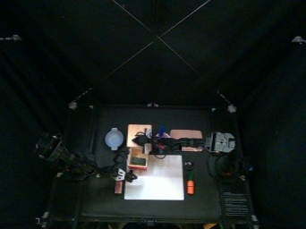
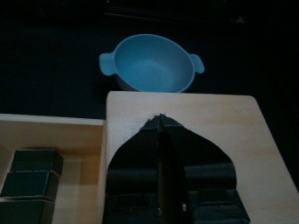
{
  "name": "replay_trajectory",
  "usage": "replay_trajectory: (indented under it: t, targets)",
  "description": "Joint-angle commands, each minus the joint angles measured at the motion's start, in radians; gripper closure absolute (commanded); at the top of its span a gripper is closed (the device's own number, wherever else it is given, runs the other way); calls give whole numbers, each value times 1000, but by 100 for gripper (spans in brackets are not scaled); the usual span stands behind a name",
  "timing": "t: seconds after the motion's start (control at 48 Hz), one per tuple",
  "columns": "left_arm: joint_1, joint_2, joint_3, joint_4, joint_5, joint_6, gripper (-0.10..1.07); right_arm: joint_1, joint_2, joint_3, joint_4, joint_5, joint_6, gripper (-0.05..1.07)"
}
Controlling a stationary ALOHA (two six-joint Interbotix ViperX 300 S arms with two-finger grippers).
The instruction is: Grab sushi roll inside drawer
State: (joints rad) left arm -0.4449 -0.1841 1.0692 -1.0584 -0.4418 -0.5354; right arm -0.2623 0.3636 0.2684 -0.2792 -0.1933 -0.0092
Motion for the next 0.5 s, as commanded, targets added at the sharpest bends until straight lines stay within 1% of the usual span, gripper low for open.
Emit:
replay_trajectory:
  t: [0.0,0.104,0.188,0.292,0.396,0.417,0.479]
  targets:
    - [-2,-77,11,29,-14,2,-3,-2,5,3,-2,23,0,101]
    - [-2,-161,54,72,-14,3,-3,-2,3,3,-2,23,0,101]
    - [6,-238,89,127,-26,8,-3,-2,0,2,-2,23,0,101]
    - [11,-314,124,229,-71,31,-2,3,-5,0,-2,23,2,101]
    - [49,-380,153,350,-137,72,-2,6,-15,-3,0,23,5,101]
    - [54,-387,156,359,-141,77,-2,8,-20,-5,-2,23,5,101]
    - [94,-416,172,434,-161,109,-2,14,-34,-8,0,23,5,101]
